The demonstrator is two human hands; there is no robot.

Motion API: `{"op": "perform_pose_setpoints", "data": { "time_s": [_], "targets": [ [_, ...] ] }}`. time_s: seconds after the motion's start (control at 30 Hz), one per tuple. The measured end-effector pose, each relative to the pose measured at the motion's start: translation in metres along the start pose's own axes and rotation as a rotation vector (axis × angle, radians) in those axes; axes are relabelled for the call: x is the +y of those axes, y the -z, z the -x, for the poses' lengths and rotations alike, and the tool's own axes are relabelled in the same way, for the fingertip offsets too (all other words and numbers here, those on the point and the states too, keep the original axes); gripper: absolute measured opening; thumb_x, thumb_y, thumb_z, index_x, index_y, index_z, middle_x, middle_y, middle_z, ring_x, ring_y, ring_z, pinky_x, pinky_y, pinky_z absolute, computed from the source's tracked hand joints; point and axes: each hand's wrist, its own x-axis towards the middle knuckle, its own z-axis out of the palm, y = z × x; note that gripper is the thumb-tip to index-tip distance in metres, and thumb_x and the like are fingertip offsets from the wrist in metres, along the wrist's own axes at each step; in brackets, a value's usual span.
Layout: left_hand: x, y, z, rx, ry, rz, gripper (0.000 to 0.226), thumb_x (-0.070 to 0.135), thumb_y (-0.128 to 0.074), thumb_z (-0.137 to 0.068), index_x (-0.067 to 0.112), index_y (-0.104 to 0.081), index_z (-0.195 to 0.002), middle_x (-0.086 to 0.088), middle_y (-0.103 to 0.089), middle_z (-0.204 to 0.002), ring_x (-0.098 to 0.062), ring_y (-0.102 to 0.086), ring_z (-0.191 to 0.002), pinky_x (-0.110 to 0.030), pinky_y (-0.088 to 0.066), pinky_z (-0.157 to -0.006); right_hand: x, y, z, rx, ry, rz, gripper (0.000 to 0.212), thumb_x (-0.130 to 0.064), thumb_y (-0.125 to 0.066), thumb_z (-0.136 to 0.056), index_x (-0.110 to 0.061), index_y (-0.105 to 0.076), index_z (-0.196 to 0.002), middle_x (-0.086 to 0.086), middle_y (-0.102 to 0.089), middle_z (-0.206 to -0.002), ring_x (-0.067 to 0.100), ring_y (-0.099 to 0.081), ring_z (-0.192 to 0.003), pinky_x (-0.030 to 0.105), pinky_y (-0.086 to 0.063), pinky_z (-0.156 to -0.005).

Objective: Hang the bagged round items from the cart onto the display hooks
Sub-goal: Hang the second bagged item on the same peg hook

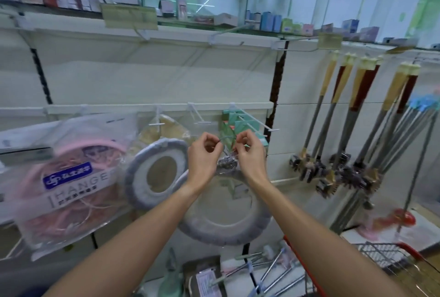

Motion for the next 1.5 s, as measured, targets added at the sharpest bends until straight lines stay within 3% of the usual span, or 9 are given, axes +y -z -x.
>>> {"op": "perform_pose_setpoints", "data": {
  "time_s": [0.3,0.47,0.6,0.77,0.9,1.1,1.23,1.4,1.5],
  "targets": [
    [-0.02,0.075,-0.006,0.072,-0.059,-0.126,0.011,0.004,-0.065,-0.085,0.015,-0.065,-0.085,0.004,-0.07,-0.075,-0.011,-0.065,-0.072,-0.032,-0.054,-0.073,-0.029,-0.081,0.018,-0.018,0.014,0.02,0.025,0.0,-0.056,-0.09,-0.013,-0.077,-0.091,-0.003,-0.072,-0.079,0.018,-0.067,-0.074,0.032,-0.053,-0.075],
    [-0.034,0.112,-0.015,0.088,-0.106,-0.246,0.02,0.004,-0.06,-0.089,0.016,-0.074,-0.096,0.003,-0.075,-0.091,-0.012,-0.067,-0.084,-0.028,-0.053,-0.08,-0.043,-0.124,0.025,-0.011,0.029,0.037,0.028,-0.001,-0.056,-0.091,-0.012,-0.079,-0.101,0.004,-0.079,-0.095,0.02,-0.071,-0.088,0.035,-0.057,-0.085],
    [-0.043,0.129,-0.021,0.095,-0.094,-0.337,0.025,0.003,-0.056,-0.088,0.016,-0.075,-0.098,-0.002,-0.076,-0.096,-0.018,-0.067,-0.089,-0.03,-0.051,-0.082,-0.05,-0.149,0.032,0.02,0.043,0.084,0.029,-0.003,-0.056,-0.091,-0.013,-0.078,-0.107,0.004,-0.079,-0.105,0.019,-0.071,-0.097,0.025,-0.052,-0.089],
    [-0.048,0.139,-0.03,0.103,-0.09,-0.483,0.027,0.011,-0.051,-0.094,0.015,-0.074,-0.106,-0.007,-0.074,-0.102,-0.023,-0.066,-0.094,-0.033,-0.049,-0.08,-0.056,-0.173,0.037,0.04,0.06,0.106,0.032,-0.003,-0.055,-0.092,-0.013,-0.076,-0.114,0.008,-0.077,-0.112,0.025,-0.07,-0.104,0.033,-0.052,-0.09],
    [-0.048,0.138,-0.035,0.099,-0.091,-0.575,0.024,0.011,-0.048,-0.094,0.013,-0.072,-0.097,-0.007,-0.069,-0.094,-0.024,-0.063,-0.085,-0.04,-0.051,-0.073,-0.057,-0.182,0.032,0.057,0.079,0.127,0.03,-0.002,-0.054,-0.092,-0.01,-0.075,-0.112,0.013,-0.077,-0.107,0.032,-0.07,-0.101,0.038,-0.052,-0.087],
    [-0.048,0.135,-0.055,0.098,-0.109,-0.655,0.03,0.013,-0.054,-0.093,0.02,-0.071,-0.117,-0.007,-0.071,-0.109,-0.028,-0.065,-0.097,-0.04,-0.052,-0.077,-0.051,-0.194,0.012,0.065,0.066,0.144,0.032,-0.005,-0.055,-0.092,-0.012,-0.075,-0.115,0.01,-0.078,-0.109,0.031,-0.07,-0.101,0.038,-0.052,-0.086],
    [-0.053,0.134,-0.068,0.094,-0.105,-0.684,0.029,0.014,-0.055,-0.094,0.022,-0.072,-0.115,-0.006,-0.071,-0.103,-0.027,-0.065,-0.093,-0.037,-0.048,-0.072,-0.042,-0.198,-0.004,0.009,0.042,0.175,0.022,-0.003,-0.053,-0.088,-0.005,-0.074,-0.091,0.015,-0.074,-0.081,0.037,-0.064,-0.077,0.041,-0.048,-0.068],
    [-0.055,0.133,-0.085,0.118,-0.073,-0.692,0.018,0.014,-0.057,-0.094,0.018,-0.074,-0.093,-0.007,-0.072,-0.088,-0.028,-0.065,-0.082,-0.03,-0.035,-0.061,-0.033,-0.205,-0.027,-0.074,0.019,0.215,0.023,-0.006,-0.053,-0.09,-0.009,-0.075,-0.09,0.013,-0.072,-0.074,0.032,-0.064,-0.072,0.04,-0.047,-0.063],
    [-0.061,0.13,-0.094,0.116,-0.061,-0.67,0.02,0.014,-0.059,-0.092,0.022,-0.076,-0.1,-0.007,-0.074,-0.092,-0.028,-0.066,-0.085,-0.03,-0.04,-0.062,-0.026,-0.209,-0.042,-0.137,-0.006,0.216,0.024,-0.005,-0.054,-0.088,-0.014,-0.076,-0.086,0.008,-0.063,-0.065,0.027,-0.055,-0.065,0.036,-0.043,-0.061]
  ]
}}
